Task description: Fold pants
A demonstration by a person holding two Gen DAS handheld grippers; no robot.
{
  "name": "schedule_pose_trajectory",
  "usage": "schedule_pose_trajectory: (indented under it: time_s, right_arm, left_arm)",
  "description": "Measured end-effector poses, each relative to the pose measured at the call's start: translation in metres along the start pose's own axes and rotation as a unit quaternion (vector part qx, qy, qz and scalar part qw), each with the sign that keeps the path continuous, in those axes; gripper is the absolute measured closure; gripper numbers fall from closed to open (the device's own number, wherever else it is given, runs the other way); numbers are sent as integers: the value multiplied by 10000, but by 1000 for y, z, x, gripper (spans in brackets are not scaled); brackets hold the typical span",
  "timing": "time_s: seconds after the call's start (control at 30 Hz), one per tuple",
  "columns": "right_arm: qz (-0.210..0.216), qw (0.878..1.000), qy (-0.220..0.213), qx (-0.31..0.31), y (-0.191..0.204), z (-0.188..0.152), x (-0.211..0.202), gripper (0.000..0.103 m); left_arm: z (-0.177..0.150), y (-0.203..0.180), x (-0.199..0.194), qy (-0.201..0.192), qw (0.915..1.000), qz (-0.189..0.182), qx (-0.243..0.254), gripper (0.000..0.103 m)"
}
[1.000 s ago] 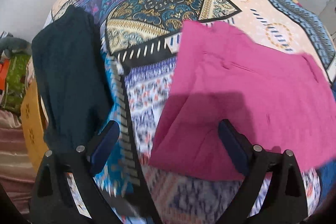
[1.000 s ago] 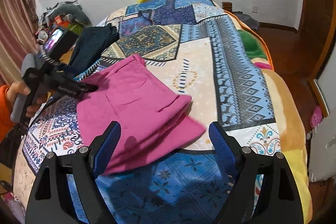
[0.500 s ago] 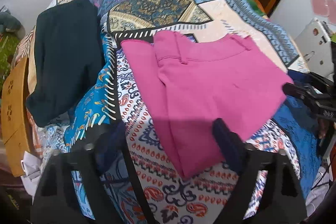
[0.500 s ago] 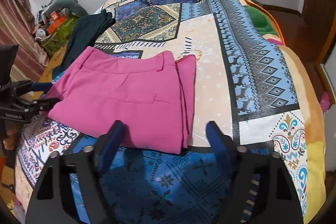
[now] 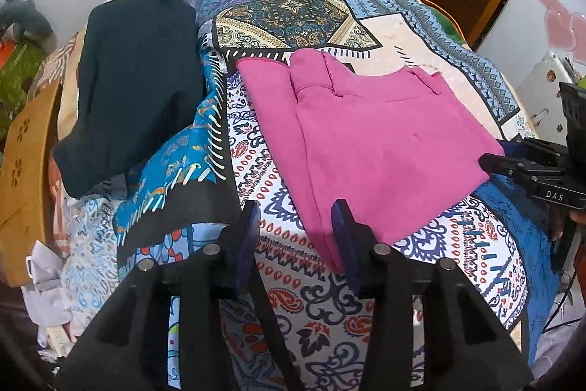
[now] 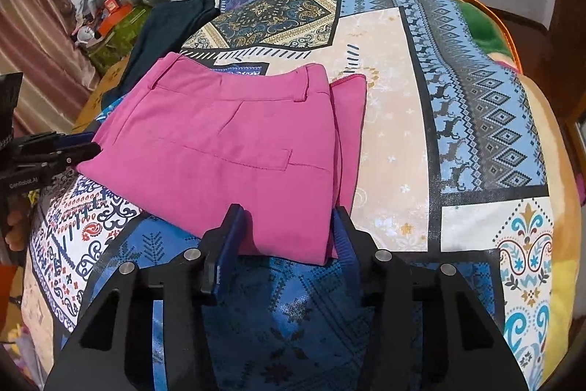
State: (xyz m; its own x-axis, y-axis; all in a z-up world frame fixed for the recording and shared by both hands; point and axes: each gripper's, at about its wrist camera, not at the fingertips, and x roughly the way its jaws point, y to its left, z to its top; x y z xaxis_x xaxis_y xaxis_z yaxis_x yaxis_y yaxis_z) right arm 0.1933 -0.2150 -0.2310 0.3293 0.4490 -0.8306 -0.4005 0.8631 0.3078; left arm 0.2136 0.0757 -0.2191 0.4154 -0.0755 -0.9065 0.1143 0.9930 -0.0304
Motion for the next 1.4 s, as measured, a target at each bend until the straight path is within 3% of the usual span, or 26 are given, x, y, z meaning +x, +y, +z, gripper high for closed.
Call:
schedule_pose_trajectory:
  time_s: [0.27, 0.63, 0.87, 0.97, 1.07, 1.13, 1.23, 1.4]
  right_arm:
    - [-213, 9997, 78, -112, 0, 11, -15, 58]
    - [-264, 9980, -564, -141, -6, 59, -32, 55]
    - [-144, 9994, -320, -78, -16, 89, 12, 55]
    - [-121, 9999, -88, -37, -22, 98, 35, 55]
    - [-139, 9999, 86, -20, -25, 102, 52, 58]
    - [-184, 9993, 277, -192, -24, 102, 63, 77]
    - [-263, 9982, 334, -419, -21, 100, 70, 80]
    - [-408, 9972, 261, -564, -23, 95, 68, 88]
  left_arm:
    - [21, -4, -8, -82, 9996, 124, 226, 60]
    - [87, 4, -16, -531, 9986, -32, -23, 52]
    - [115, 8, 34, -15, 9985, -516, -175, 52]
    - [116, 5, 59, 234, 9984, -491, -126, 52]
    - [117, 6, 77, 384, 9980, -494, -115, 61]
    - [117, 6, 82, 419, 9971, -617, -131, 76]
    - [116, 4, 84, 377, 9986, -365, -11, 86]
    - [110, 5, 91, 410, 9991, -123, 7, 86]
